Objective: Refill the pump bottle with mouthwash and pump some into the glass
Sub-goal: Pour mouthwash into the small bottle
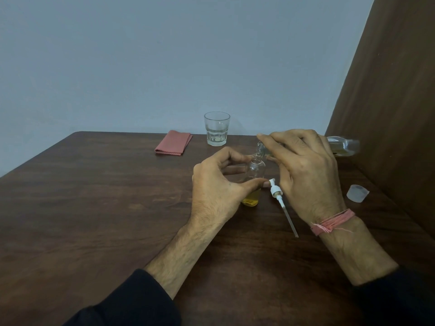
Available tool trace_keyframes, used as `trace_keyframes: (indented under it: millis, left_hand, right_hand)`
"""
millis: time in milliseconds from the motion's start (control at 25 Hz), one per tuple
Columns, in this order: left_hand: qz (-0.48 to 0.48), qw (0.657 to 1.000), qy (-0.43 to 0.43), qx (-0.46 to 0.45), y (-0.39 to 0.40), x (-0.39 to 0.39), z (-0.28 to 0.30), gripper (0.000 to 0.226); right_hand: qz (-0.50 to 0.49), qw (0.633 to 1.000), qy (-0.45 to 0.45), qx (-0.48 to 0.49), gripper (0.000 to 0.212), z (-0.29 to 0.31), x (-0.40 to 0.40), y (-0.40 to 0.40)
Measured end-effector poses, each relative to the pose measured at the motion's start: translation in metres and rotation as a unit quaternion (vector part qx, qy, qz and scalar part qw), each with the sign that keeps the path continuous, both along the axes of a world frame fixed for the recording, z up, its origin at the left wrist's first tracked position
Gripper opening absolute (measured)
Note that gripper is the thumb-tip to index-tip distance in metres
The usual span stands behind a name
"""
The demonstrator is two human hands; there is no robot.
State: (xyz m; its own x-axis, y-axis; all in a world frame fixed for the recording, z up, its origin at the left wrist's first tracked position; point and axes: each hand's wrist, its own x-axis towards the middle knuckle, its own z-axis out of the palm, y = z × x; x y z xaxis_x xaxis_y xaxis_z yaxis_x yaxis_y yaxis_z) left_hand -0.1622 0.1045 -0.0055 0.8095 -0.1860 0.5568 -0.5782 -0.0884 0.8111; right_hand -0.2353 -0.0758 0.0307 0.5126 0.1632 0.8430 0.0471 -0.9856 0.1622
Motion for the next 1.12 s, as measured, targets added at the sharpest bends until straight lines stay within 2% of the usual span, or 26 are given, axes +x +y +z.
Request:
trace_keyframes:
  millis: [1120]
  left_hand:
    - [0.0,1.0,-0.007,-0.006,-0.0016,-0.0007,0.0005,0.052]
  right_hand:
    - [-0.005,1.0,-0.003,-0.001,0.064,0.0002,-0.0008,0.0002]
